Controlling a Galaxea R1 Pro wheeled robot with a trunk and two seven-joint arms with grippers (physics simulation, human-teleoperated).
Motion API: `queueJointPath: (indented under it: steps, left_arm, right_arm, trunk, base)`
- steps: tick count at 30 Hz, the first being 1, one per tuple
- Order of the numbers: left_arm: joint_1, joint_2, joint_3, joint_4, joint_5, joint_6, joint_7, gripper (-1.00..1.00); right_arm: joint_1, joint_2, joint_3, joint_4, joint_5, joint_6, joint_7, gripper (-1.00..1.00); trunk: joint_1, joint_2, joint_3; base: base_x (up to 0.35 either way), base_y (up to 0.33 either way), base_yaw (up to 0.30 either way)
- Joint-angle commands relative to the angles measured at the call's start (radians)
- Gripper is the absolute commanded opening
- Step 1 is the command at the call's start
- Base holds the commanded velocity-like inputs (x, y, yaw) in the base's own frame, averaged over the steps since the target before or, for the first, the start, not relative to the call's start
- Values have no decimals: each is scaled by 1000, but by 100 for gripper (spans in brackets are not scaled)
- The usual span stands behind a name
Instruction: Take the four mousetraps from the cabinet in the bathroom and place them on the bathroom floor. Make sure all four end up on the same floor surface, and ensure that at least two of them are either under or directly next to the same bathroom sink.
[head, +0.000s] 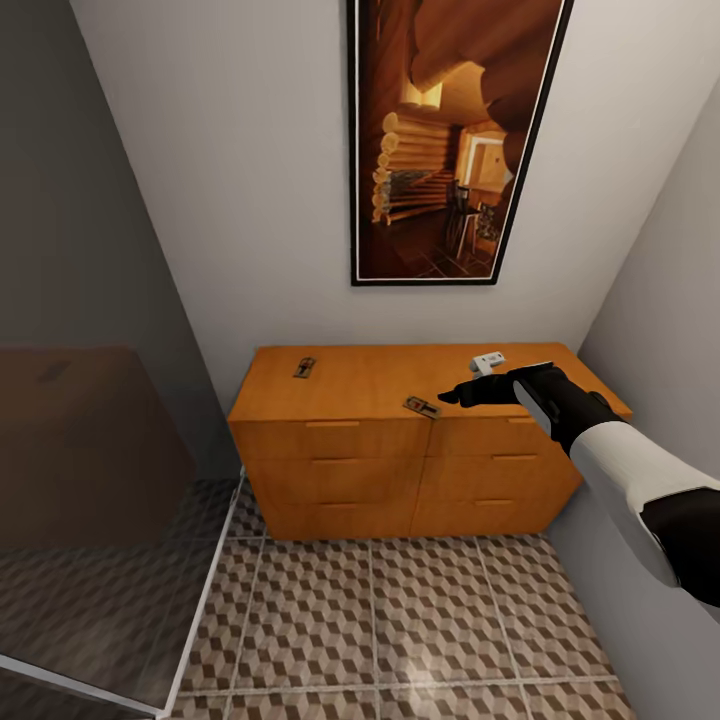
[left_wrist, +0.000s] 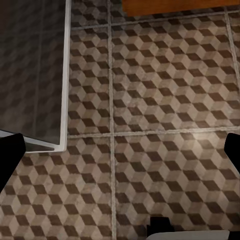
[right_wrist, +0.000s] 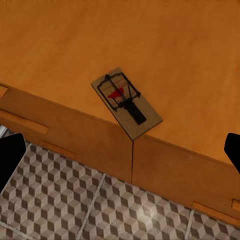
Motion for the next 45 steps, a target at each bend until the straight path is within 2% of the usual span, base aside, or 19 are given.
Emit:
queueJointPath:
  steps: [1,25,28,32,36,45]
  left_arm:
    - [-2,0,-7,4,4,-6,1,100]
    - [-2,0,-8,4,4,-6,1,100]
    - [-2,-1,-8,4,4,-6,1,100]
    - [-2,-2,-7,4,4,-6,1,100]
    - [-2,-3,-8,4,4,-6,1,100]
    - [-2,-3,-8,4,4,-6,1,100]
  right_arm:
    - [-1,-1,6,-1,-10,6,-2,100]
    - [-1,-1,8,45,-5,-20,-7,100]
    - [-1,0,11,44,17,-20,-12,100]
    - [-1,2,14,42,85,-20,-24,100]
    - [-1,3,14,41,132,-19,-29,100]
    - [-1,5,14,37,151,-19,-30,100]
  trunk:
    - [1,-2,-2]
    - [1,-2,-2]
    - [1,-2,-2]
    - [1,-2,-2]
    - [1,-2,-2]
    - [1,-2,-2]
  base:
    - [12,10,0]
    - [1,1,0]
    - [0,0,0]
    - [0,0,0]
    - [0,0,0]
    - [0,0,0]
